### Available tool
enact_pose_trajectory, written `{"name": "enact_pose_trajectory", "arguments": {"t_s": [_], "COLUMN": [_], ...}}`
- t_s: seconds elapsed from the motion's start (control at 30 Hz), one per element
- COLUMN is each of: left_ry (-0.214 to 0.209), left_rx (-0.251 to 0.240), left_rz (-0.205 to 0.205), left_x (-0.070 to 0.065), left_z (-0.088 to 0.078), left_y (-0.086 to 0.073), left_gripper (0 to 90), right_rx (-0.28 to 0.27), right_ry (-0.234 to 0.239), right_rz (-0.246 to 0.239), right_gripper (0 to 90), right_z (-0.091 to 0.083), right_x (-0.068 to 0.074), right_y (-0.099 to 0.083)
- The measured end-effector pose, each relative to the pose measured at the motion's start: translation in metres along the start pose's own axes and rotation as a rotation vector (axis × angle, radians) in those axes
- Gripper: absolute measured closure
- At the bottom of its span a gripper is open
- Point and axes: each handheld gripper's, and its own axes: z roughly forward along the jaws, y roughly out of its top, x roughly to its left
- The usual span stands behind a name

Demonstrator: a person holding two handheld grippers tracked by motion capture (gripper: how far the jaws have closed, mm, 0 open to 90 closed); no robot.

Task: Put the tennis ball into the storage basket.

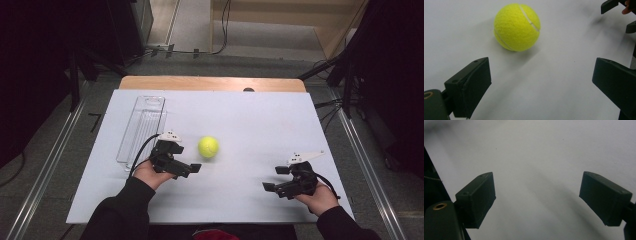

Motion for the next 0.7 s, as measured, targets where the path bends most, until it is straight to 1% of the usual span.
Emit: {"name": "enact_pose_trajectory", "arguments": {"t_s": [0.07, 0.23, 0.27, 0.3, 0.33, 0.53, 0.7], "left_ry": [0.002, 0.003, 0.002, 0.002, 0.0, 0.002, 0.007], "left_rx": [0.004, 0.012, 0.009, 0.009, 0.011, 0.014, 0.011], "left_rz": [-0.003, -0.008, -0.013, -0.013, -0.004, 0.011, 0.009], "left_x": [0.0, 0.001, 0.0, 0.0, 0.0, -0.003, -0.003], "left_z": [0.001, 0.005, 0.006, 0.006, 0.008, 0.011, 0.012], "left_y": [0.002, 0.006, 0.01, 0.01, 0.013, 0.02, 0.025], "left_gripper": [2.7, 2.7, 2.7, 2.7, 2.7, 2.7, 2.7], "right_rx": [0.0, -0.002, -0.002, -0.002, -0.002, -0.008, -0.006], "right_ry": [-0.001, -0.002, -0.005, -0.01, -0.011, -0.011, -0.007], "right_rz": [0.009, 0.005, 0.006, 0.008, 0.009, 0.008, 0.007], "right_gripper": [11.4, 11.4, 11.4, 11.4, 11.4, 11.4, 11.4], "right_z": [0.0, 0.0, 0.0, 0.0, 0.0, 0.0, 0.0], "right_x": [0.0, 0.0, 0.0, -0.001, -0.001, -0.001, 0.0], "right_y": [0.0, 0.0, 0.0, 0.0, 0.0, 0.0, 0.001]}}
